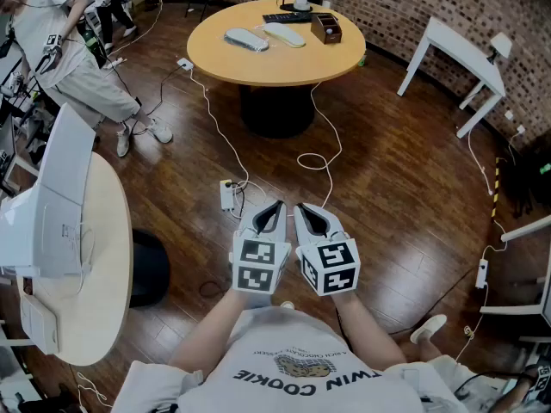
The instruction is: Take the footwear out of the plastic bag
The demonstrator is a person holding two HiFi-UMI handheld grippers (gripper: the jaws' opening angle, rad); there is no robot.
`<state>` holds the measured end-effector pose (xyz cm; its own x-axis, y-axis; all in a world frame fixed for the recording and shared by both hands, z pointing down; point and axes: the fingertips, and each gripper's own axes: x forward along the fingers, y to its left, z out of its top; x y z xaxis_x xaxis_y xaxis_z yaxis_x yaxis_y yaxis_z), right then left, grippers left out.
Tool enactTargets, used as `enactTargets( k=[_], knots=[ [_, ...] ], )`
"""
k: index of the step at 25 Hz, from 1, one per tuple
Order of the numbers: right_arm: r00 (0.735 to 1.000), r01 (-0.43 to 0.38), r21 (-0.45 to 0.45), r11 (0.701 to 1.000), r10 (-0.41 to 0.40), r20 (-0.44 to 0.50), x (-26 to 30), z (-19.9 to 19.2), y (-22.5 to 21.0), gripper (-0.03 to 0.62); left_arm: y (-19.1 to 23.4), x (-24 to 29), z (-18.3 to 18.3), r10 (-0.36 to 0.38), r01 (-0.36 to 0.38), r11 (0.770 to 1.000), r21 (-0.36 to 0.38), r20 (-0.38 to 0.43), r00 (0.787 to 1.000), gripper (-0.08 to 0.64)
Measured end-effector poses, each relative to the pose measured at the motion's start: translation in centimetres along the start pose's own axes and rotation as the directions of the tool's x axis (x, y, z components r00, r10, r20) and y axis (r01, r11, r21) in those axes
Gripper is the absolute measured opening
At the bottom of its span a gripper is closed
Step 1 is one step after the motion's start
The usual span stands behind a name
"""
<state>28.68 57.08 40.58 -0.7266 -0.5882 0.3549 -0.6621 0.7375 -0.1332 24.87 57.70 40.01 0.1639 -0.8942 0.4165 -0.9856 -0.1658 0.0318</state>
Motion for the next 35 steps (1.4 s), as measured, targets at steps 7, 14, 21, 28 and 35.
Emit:
enactTargets(
  k=[7, 14, 21, 28, 35],
  knots=[
    [1.0, 0.014, 0.006, 1.0, -0.014, -0.01, 7.3, 2.5, -2.3, 0.002, 5.3, 5.7, 1.7, -0.014, 0.014, 0.999, -0.029, -0.003, 1.0, 0.006],
    [0.999, 0.038, 0.019, 0.999, -0.038, -0.024, 15.0, 5.8, -3.4, 0.003, 11.1, 10.9, 4.3, -0.066, 0.066, 0.998, -0.017, -0.018, 0.998, 0.006],
    [0.998, 0.051, 0.012, 0.999, -0.05, -0.026, 22.2, 9.1, -3.6, 0.003, 17.6, 14.5, 6.9, -0.081, 0.081, 0.996, -0.031, -0.006, 0.997, 0.006],
    [0.998, 0.063, 0.009, 0.998, -0.063, -0.017, 26.8, 10.8, -3.5, 0.003, 22.6, 16.8, 7.9, -0.077, 0.077, 0.996, -0.045, 0.001, 0.997, 0.006],
    [0.998, 0.055, 0.015, 0.998, -0.055, -0.021, 30.1, 11.3, -4.3, 0.003, 25.2, 19.2, 8.1, -0.064, 0.063, 0.997, -0.052, -0.01, 0.998, 0.006]
  ],
)
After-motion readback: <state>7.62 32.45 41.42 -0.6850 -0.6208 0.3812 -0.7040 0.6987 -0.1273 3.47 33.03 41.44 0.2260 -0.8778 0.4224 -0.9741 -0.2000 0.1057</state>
